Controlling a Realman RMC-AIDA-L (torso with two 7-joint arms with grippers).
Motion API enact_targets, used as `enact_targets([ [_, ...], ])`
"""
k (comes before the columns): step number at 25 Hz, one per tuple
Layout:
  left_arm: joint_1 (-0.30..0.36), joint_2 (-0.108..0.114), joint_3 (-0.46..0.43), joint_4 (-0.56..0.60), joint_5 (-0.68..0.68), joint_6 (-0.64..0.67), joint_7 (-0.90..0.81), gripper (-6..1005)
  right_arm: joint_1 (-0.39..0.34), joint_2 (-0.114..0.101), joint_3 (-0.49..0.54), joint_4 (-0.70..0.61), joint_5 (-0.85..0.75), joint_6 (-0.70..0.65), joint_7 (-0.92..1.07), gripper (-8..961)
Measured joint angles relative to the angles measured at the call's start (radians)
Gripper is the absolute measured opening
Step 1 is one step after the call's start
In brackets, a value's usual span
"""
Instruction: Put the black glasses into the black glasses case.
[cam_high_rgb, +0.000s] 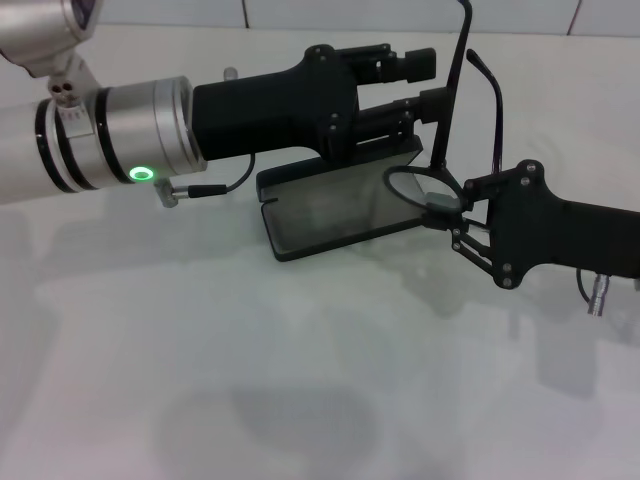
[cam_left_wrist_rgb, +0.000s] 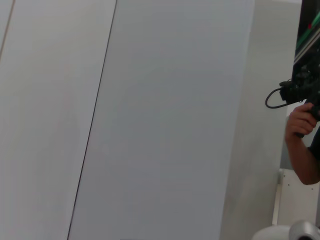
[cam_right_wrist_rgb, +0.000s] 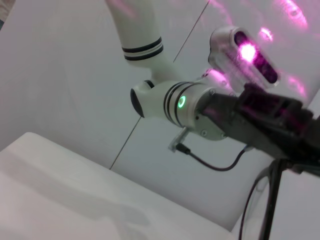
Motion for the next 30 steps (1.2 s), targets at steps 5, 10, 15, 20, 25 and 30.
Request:
enact_targets([
  [5,-0.005,-0.001,-0.001,0.002,-0.009,0.001,0.027,484,0.015,-0.003,-0.006,0.031,-0.001,0.01,0.005,118],
  [10,-0.016,-0.013,-0.001,0.003,-0.005,0.002,0.06,483,0.026,-0.005,-0.014,0.047,-0.012,0.022,0.035,118],
  [15,-0.051,-0.021,-0.001,0.0,0.034,-0.025,-0.004,483,0.023,-0.004,-0.033,0.038,-0.015,0.017,0.031,119],
  [20,-0.065,-0.015,0.0,-0.007,0.055,-0.097,-0.174,483,0.018,-0.005,-0.036,0.02,-0.015,0.007,0.009,119],
  [25,-0.074,-0.004,0.0,-0.007,0.109,-0.131,-0.28,483,-0.005,-0.005,-0.036,-0.009,-0.015,-0.001,-0.039,120],
  [30,-0.092,-0.012,0.0,-0.005,0.18,-0.132,-0.31,483,-0.02,-0.003,-0.034,-0.034,-0.01,-0.005,-0.051,120],
])
